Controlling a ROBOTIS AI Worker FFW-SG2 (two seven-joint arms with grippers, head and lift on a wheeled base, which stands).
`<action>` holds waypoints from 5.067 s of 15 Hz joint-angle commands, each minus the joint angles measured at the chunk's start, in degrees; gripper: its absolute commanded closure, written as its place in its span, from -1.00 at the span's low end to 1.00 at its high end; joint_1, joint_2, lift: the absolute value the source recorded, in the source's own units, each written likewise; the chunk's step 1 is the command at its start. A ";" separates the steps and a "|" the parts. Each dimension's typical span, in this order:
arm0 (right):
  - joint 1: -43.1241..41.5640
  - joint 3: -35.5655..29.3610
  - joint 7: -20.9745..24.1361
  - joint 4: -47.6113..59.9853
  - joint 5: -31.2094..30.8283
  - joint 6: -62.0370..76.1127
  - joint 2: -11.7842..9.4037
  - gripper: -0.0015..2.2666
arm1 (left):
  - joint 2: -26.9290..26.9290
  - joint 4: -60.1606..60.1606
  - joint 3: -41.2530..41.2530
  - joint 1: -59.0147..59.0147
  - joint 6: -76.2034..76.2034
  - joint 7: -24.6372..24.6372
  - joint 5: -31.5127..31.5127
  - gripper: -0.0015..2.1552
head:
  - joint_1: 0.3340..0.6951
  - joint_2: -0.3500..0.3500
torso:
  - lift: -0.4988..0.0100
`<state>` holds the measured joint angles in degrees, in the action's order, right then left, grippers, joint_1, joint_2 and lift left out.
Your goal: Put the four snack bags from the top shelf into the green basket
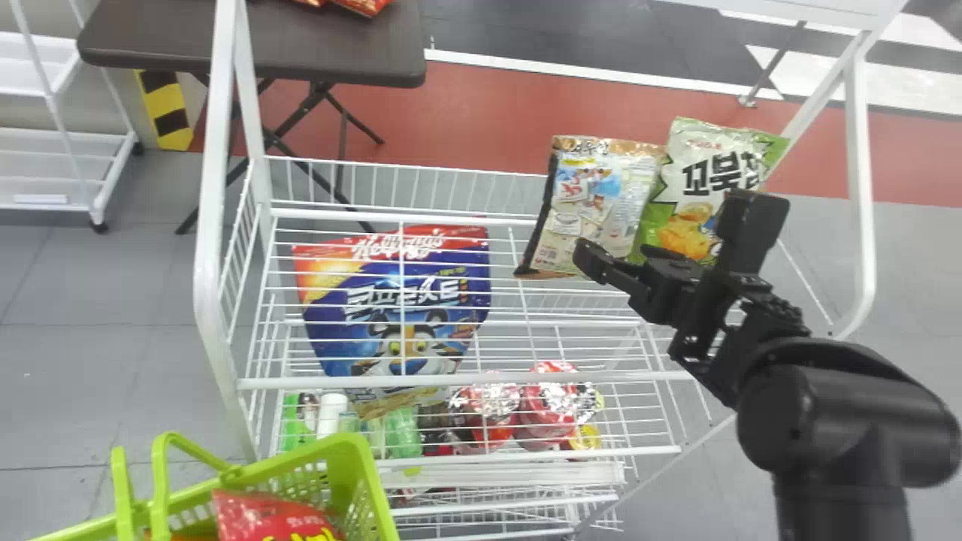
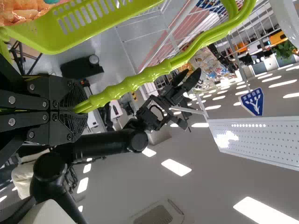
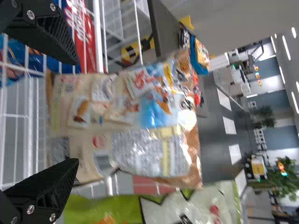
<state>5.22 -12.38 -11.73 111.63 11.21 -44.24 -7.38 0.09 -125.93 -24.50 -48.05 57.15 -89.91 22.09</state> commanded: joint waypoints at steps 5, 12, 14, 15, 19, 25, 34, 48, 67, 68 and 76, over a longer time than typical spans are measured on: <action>-5.75 3.94 0.31 -8.00 -7.70 2.26 -0.18 -0.37 | -0.24 0.25 -0.20 -0.55 -0.24 -0.66 0.41 1.00 | 1.00 -0.79 | 0.94; -1.36 3.59 0.13 -2.64 -5.94 6.48 -0.18 0.99 | -0.24 0.16 -0.55 -1.17 -0.77 -0.66 0.68 1.00 | 1.00 -0.72 | 0.94; 2.16 2.54 -0.31 2.89 -4.01 6.66 -0.09 0.99 | -0.24 0.25 -0.64 -1.26 -0.94 -0.66 0.68 1.00 | 1.00 -0.72 | 0.94; 5.24 1.83 -0.31 7.29 -0.93 5.95 -0.09 0.98 | -0.24 0.34 -0.73 -1.26 -0.94 -0.66 0.68 1.00 | 1.00 -0.72 | 0.94; 18.07 0.87 -0.75 23.55 9.71 0.51 -0.09 0.99 | -0.24 0.34 -0.73 -0.73 -1.12 -0.66 0.59 1.00 | 1.00 -0.67 | 0.94; 26.24 -0.19 -8.92 27.94 28.34 -20.76 0.26 0.98 | -0.24 0.95 -0.90 0.15 -0.94 -0.66 0.41 1.00 | 1.00 -0.12 | 0.94; 24.40 13.61 -11.47 24.43 29.22 -36.41 -0.09 0.98 | -0.24 1.04 -0.46 0.85 -0.94 -0.66 0.06 1.00 | 1.00 1.00 | 0.94; 4.71 39.80 -7.96 -5.10 29.04 -30.43 0.44 0.94 | -0.24 0.25 3.41 0.85 -0.42 -0.66 -1.08 1.00 | 1.00 1.00 | 0.94; 3.65 -6.87 -8.66 14.06 19.81 -39.57 -2.02 -0.96 | -0.24 0.34 1.91 0.06 -0.59 -0.66 0.50 1.00 | 1.00 -0.11 | 0.94; 2.60 -6.69 -7.60 13.35 16.21 -36.41 -2.02 -0.96 | -0.24 0.34 1.91 -0.02 -0.59 -0.66 0.50 1.00 | 1.00 -0.25 | 0.94; -7.51 -6.60 -3.74 -1.59 -0.14 -14.96 -2.82 -0.96 | -0.24 0.51 1.03 -1.26 -1.29 -0.66 1.12 1.00 | 1.00 -0.97 | 0.94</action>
<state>-0.28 -18.53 -15.60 112.34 13.00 -61.03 -9.74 0.09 -125.40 -23.28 -49.05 55.89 -89.91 23.10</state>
